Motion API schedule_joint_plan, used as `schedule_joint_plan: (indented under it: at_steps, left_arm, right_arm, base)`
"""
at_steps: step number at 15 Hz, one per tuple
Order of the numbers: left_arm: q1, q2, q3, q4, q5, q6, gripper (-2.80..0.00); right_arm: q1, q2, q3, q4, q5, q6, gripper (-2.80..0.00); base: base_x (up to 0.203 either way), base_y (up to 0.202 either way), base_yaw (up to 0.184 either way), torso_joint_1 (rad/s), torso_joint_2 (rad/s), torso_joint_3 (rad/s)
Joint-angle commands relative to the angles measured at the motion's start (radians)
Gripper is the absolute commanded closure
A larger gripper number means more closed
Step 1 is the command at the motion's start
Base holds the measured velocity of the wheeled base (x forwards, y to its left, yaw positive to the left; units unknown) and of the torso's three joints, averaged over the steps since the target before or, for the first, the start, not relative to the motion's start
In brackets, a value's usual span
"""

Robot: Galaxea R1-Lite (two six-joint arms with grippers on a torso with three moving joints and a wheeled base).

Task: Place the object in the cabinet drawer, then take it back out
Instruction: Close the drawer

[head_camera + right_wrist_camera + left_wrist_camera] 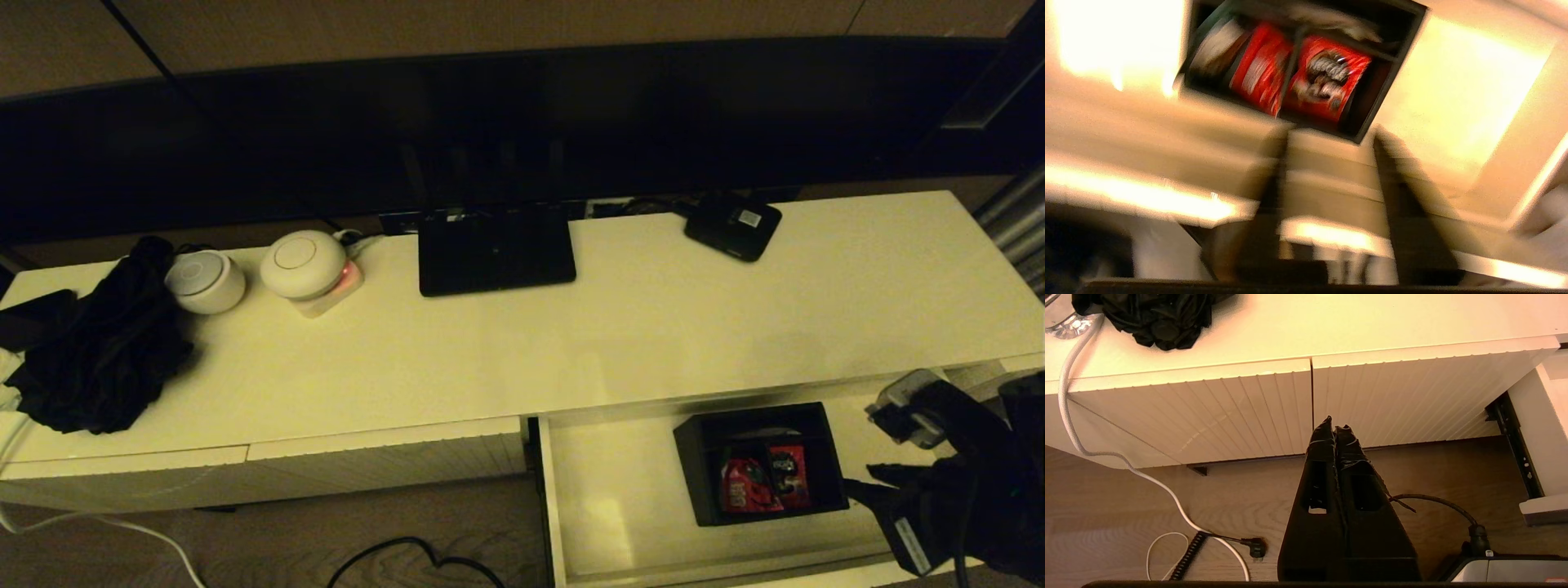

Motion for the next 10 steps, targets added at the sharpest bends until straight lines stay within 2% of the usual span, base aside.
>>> schedule_joint_plan:
  at_steps: [1, 3, 5, 8, 10]
  left_arm:
    - [0.000, 0.000, 0.003, 0.000, 0.001, 0.000, 0.00]
    - [0.000, 0.000, 0.003, 0.000, 0.000, 0.000, 0.00]
    - [0.000, 0.000, 0.003, 0.000, 0.001, 0.000, 0.00]
    - [0.000, 0.000, 0.003, 0.000, 0.001, 0.000, 0.00]
    - [0.000, 0.000, 0.003, 0.000, 0.001, 0.000, 0.00]
  right_arm:
    - [0.070, -0.144, 0.036, 0.090, 0.016, -0.149, 0.00]
    - [0.105, -0.209, 0.061, 0.175, 0.064, -0.313, 0.00]
    - [0.124, -0.224, 0.108, 0.223, 0.155, -0.426, 0.00]
    - [0.147, -0.160, 0.188, 0.228, 0.221, -0.528, 0.00]
    - [0.148, -0.102, 0.215, 0.221, 0.244, -0.564, 0.00]
  base:
    - [0.000, 0.000, 0.000, 0.000, 0.00, 0.000]
    - [0.000, 0.000, 0.000, 0.000, 0.00, 0.000]
    - [0.000, 0.000, 0.000, 0.000, 0.00, 0.000]
    - [0.000, 0.000, 0.000, 0.000, 0.00, 0.000]
    - [0.000, 0.000, 0.000, 0.000, 0.00, 0.000]
